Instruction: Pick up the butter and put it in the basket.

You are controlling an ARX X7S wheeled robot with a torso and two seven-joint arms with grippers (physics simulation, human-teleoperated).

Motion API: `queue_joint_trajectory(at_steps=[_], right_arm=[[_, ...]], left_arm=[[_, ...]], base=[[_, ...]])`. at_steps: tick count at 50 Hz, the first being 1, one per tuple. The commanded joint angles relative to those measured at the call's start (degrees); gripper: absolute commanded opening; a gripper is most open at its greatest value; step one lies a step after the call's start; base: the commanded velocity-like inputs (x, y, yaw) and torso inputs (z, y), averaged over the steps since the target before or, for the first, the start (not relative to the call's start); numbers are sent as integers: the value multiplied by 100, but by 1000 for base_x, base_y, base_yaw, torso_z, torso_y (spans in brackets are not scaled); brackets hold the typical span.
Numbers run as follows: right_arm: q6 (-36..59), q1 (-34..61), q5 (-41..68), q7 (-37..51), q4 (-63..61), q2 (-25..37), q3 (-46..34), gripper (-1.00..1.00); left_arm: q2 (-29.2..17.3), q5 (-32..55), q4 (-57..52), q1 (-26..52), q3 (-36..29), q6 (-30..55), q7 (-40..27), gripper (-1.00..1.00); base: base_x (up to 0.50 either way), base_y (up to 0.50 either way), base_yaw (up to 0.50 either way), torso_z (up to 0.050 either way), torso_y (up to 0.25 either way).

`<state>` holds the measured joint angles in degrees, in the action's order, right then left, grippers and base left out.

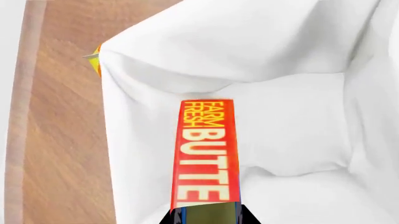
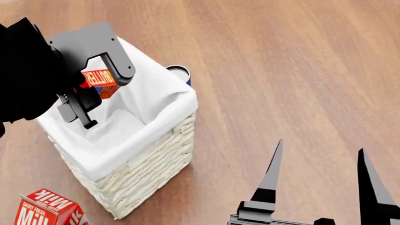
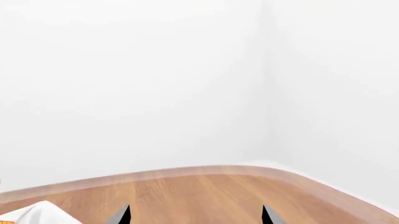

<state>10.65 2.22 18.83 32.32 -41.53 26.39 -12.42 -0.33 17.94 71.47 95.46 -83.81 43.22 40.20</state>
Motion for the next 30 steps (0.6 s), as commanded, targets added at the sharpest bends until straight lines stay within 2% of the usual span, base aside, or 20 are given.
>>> queue_joint_trajectory(at_steps=[1, 30], right_arm=[[-42, -18, 14, 6, 78, 5, 17, 100], [-133, -34, 79, 0, 141, 18, 28, 100]], left_arm=[[31, -94, 76, -29, -112, -172, -177, -100], [32, 100, -51, -303, -159, -200, -438, -100]], base=[[0, 0, 0, 0, 0], [0, 0, 0, 1, 1]])
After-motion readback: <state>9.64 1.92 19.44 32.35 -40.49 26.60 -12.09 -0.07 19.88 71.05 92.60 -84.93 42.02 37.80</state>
